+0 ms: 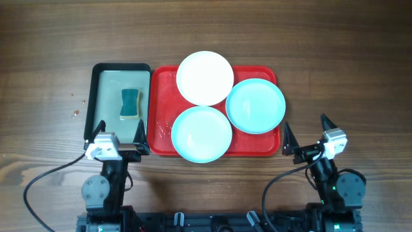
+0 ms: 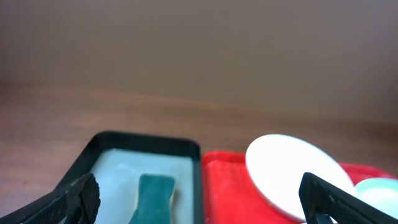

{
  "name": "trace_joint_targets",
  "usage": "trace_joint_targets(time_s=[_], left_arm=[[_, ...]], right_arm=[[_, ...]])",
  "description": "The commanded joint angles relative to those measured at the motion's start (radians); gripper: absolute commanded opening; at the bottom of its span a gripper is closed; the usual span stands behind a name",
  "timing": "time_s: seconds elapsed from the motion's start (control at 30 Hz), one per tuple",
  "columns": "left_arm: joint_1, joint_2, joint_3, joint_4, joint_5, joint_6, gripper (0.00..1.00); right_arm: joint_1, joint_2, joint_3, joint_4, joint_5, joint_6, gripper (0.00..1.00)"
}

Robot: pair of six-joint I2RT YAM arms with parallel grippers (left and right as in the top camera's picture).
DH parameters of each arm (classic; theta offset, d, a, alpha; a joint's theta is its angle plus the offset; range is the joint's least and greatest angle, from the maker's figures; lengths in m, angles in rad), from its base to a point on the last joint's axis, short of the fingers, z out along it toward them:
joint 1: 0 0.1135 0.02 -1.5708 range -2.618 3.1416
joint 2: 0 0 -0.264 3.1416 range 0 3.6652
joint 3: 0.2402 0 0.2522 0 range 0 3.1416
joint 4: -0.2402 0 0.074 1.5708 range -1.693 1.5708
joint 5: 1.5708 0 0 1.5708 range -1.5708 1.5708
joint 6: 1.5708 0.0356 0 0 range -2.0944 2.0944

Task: Clean dirty plates on tray and stack at the side
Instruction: 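Reach the left gripper to the sponge and the right gripper to the front blue plate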

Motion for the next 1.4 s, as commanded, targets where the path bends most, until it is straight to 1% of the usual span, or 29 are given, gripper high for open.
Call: trace_joint_targets(time_s=[0.0, 0.03, 0.07, 0.17, 0.3, 0.4, 0.43, 0.53, 0.57, 0.6, 0.67, 0.7, 0.73, 0.77, 0.8, 0.83, 0.87, 0.9, 0.93, 0.97, 1.0, 1.03, 1.07, 1.1, 1.17, 1.23, 1.3, 1.37], left_arm=[[-0.005, 0.046, 0.189, -0.103, 0.043, -0.086, 1.0], [-0.005, 0.07, 0.231, -0.131, 0.043, -0.086, 1.0], [-0.005, 0.118, 0.301, -0.171, 0.043, -0.086, 1.0], [-0.005, 0.278, 0.487, -0.27, 0.069, -0.086, 1.0], [-0.004, 0.61, 0.821, -0.539, 0.098, -0.074, 1.0], [-0.002, 0.821, 1.026, -0.73, 0.087, -0.074, 1.0], [-0.002, 0.943, 1.138, -0.84, 0.087, -0.065, 1.0], [-0.002, 1.125, 1.29, -0.999, 0.087, -0.045, 1.0], [-0.002, 1.182, 1.324, -1.029, 0.087, -0.045, 1.0], [-0.002, 1.236, 1.342, -1.042, 0.092, -0.055, 1.0], [-0.002, 1.296, 1.342, -1.043, 0.106, -0.056, 1.0], [-0.002, 1.318, 1.341, -1.046, 0.106, -0.056, 1.0], [-0.002, 1.338, 1.341, -1.056, 0.106, -0.056, 0.98], [-0.002, 1.351, 1.341, -1.059, 0.106, -0.056, 0.88], [-0.002, 1.361, 1.34, -1.06, 0.106, -0.056, 0.78], [-0.002, 1.368, 1.34, -1.06, 0.106, -0.056, 0.67], [-0.002, 1.37, 1.34, -1.055, 0.101, -0.056, 0.54], [-0.002, 1.37, 1.34, -1.049, 0.093, -0.057, 0.49], [-0.002, 1.371, 1.34, -1.042, 0.055, -0.078, 0.48], [-0.002, 1.372, 1.34, -1.042, -0.015, -0.136, 0.48], [-0.002, 1.372, 1.339, -1.042, -0.078, -0.191, 0.49], [-0.002, 1.372, 1.338, -1.042, -0.095, -0.214, 0.51], [-0.002, 1.374, 1.338, -1.041, -0.097, -0.216, 0.54], [-0.002, 1.376, 1.337, -1.041, -0.097, -0.216, 0.55], [-0.002, 1.387, 1.337, -1.041, -0.097, -0.216, 0.57], [-0.002, 1.413, 1.337, -1.042, -0.097, -0.212, 0.66], [-0.002, 1.434, 1.337, -1.042, -0.098, -0.209, 0.68], [-0.002, 1.46, 1.337, -1.041, -0.098, -0.209, 0.7]], right_arm=[[-0.001, 0.054, 0.157, -0.061, -0.009, 0.024, 1.0], [-0.001, 0.073, 0.184, -0.078, -0.008, 0.025, 1.0], [-0.001, 0.132, 0.26, -0.124, -0.009, 0.024, 1.0], [-0.001, 0.273, 0.414, -0.222, -0.01, 0.022, 1.0], [0.0, 0.517, 0.656, -0.39, -0.063, 0.024, 1.0], [0.0, 0.691, 0.854, -0.593, -0.065, 0.024, 1.0], [-0.001, 0.787, 0.968, -0.718, -0.065, 0.022, 1.0], [-0.001, 0.967, 1.18, -0.963, -0.066, 0.025, 1.0], [-0.001, 1.025, 1.241, -1.03, -0.078, 0.026, 1.0], [0.0, 1.096, 1.293, -1.058, -0.15, 0.028, 1.0], [-0.001, 1.159, 1.302, -1.072, -0.321, 0.029, 1.0], [0.0, 1.191, 1.302, -1.085, -0.406, 0.027, 0.98], [0.002, 1.225, 1.302, -1.1, -0.473, 0.016, 0.82], [0.008, 1.25, 1.301, -1.108, -0.485, 0.02, 0.68], [0.022, 1.284, 1.296, -1.109, -0.468, 0.038, 0.48], [0.046, 1.319, 1.286, -1.11, -0.431, 0.069, 0.43], [0.08, 1.344, 1.273, -1.106, -0.382, 0.09, 0.42], [0.125, 1.366, 1.256, -1.096, -0.306, 0.13, 0.42], [0.175, 1.384, 1.242, -1.083, -0.225, 0.169, 0.44], [0.235, 1.401, 1.228, -1.06, -0.178, 0.179, 0.46], [0.302, 1.415, 1.203, -1.022, -0.159, 0.191, 0.55], [0.34, 1.426, 1.182, -0.995, -0.151, 0.221, 0.63], [0.368, 1.438, 1.165, -0.975, -0.137, 0.253, 0.69], [0.399, 1.454, 1.146, -0.951, -0.13, 0.269, 0.72], [0.437, 1.481, 1.115, -0.911, -0.119, 0.298, 0.73], [0.502, 1.517, 1.088, -0.902, 0.029, 0.373, 0.7], [0.541, 1.537, 1.082, -0.895, 0.108, 0.393, 0.7], [0.578, 1.565, 1.08, -0.869, 0.127, 0.391, 0.7]])
